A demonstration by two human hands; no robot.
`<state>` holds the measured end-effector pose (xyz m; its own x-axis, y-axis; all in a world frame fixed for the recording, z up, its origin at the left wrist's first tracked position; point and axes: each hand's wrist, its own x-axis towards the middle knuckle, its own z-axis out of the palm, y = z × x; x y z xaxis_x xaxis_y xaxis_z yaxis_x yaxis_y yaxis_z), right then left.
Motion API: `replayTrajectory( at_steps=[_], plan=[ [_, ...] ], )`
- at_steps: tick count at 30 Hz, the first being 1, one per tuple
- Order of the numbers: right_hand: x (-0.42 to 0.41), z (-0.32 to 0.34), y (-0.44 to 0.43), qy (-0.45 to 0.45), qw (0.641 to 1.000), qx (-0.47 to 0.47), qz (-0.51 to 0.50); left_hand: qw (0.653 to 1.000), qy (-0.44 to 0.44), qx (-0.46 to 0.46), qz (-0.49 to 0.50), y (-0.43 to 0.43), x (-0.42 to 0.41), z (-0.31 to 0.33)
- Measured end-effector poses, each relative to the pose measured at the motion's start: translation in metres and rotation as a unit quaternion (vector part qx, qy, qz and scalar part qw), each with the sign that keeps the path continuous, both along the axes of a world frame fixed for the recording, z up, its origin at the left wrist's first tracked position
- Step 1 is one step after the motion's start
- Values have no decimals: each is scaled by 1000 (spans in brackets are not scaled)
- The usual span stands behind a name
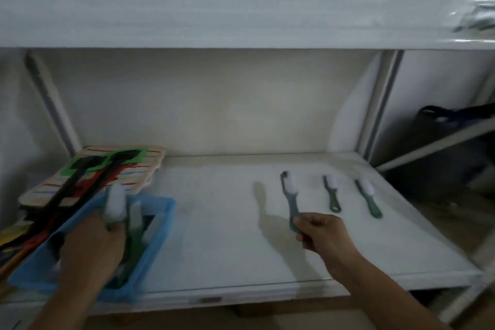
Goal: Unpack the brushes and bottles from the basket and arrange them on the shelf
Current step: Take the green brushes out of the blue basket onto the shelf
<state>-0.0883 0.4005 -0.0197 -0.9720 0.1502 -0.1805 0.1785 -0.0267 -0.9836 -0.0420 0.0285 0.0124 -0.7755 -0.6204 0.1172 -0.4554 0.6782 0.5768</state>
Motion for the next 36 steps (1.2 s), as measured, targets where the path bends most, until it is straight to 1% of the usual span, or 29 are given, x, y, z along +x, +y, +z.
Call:
replayTrajectory(
  at_steps=[1, 2, 3, 4, 5, 7, 9, 10, 12, 13, 14, 16, 17, 18, 20, 22, 23, 25, 29, 31, 34, 36],
  plan=[
    [0, -4, 29, 3, 999, 6, -45, 999, 23, 22, -21, 27, -6, 8],
    [-2, -7, 56, -2, 996, 13, -84, 996, 35, 72, -45, 59, -14, 14],
    [-4, -12, 79, -9, 993, 21, -116, 983, 46, 160, -71, 91, -25, 12],
    [-7, -18, 99, -20, 989, 24, -141, 960, 49, 258, -92, 126, -36, 7],
    [-10, -24, 120, -33, 986, 27, -161, 936, 49, 333, -108, 162, -51, -5],
    [-19, -35, 141, -63, 981, 23, -180, 902, 18, 413, -126, 219, -71, -23],
    [-32, -44, 156, -84, 978, 23, -191, 880, -17, 450, -148, 271, -96, -51],
    [-39, -48, 161, -95, 977, 20, -191, 884, -26, 440, -153, 291, -110, -66],
    [-52, -49, 168, -114, 975, -5, -190, 908, -33, 382, -167, 319, -151, -112],
    [-58, -48, 170, -117, 975, -19, -189, 917, -35, 358, -175, 330, -168, -126],
    [-64, -46, 171, -116, 975, -24, -188, 915, -28, 358, -183, 339, -176, -124],
    [-72, -43, 174, -107, 976, -11, -187, 887, -6, 406, -219, 353, -170, -87],
    [-74, -42, 175, -103, 978, -1, -184, 868, -14, 436, -237, 358, -171, -73],
    [-74, -40, 176, -97, 980, 7, -176, 859, -25, 440, -260, 359, -171, -65],
    [-69, -41, 176, -86, 983, 49, -157, 874, -55, 370, -312, 347, -165, -54],
    [-59, -42, 167, -77, 980, 114, -147, 883, -84, 289, -361, 327, -150, -46],
    [-53, -40, 158, -68, 979, 128, -140, 884, -91, 258, -380, 317, -140, -43],
    [-40, -34, 131, -40, 985, 120, -114, 884, -86, 219, -404, 293, -118, -41],
    [-19, -14, 58, 14, 992, 121, -44, 900, -50, 195, -385, 230, -65, -35],
    [-13, -2, 15, 30, 990, 135, -3, 914, -9, 173, -366, 191, -38, -27],
    [-5, 18, -54, 60, 983, 157, 71, 948, 54, 118, -291, 126, -10, -14],
    [-2, 27, -102, 85, 971, 188, 121, 972, 61, 69, -215, 76, 2, -8]
  ],
)
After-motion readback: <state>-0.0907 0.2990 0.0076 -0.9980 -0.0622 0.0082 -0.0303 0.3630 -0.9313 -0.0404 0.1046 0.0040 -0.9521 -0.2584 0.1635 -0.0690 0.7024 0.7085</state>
